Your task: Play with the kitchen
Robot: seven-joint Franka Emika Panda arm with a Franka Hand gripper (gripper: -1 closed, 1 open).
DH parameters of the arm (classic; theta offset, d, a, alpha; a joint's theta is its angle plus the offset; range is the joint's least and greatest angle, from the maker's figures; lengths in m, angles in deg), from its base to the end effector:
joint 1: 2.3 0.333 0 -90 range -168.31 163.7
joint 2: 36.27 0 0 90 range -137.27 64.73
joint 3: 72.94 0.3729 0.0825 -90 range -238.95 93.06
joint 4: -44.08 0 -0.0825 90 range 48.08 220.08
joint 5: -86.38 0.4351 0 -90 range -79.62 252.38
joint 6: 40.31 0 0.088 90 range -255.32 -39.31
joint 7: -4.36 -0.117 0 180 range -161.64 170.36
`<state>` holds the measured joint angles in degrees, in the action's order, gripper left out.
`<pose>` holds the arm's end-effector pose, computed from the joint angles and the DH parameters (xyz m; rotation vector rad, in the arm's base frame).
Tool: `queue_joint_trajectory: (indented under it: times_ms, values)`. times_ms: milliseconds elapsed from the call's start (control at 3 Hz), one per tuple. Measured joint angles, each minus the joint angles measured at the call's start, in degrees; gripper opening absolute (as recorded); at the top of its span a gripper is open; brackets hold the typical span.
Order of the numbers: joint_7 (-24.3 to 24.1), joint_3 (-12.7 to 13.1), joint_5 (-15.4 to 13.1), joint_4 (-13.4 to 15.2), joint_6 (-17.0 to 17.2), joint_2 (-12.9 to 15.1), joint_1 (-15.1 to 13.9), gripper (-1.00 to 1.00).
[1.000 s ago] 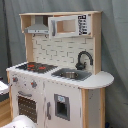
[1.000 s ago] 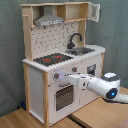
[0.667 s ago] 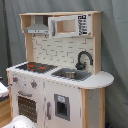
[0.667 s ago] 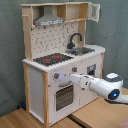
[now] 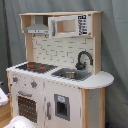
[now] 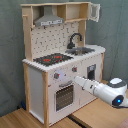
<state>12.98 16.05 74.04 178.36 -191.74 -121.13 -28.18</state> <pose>0.2115 0.5307 0.3422 1.0552 1.2268 0.8847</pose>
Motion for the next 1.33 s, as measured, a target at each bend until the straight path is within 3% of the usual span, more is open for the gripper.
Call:
queue_joint_trajectory:
  times_ms: [1333]
  values:
    - [-27.1, 2.8, -0.3, 1.6, 3.2, -1.4, 4.4, 1.0]
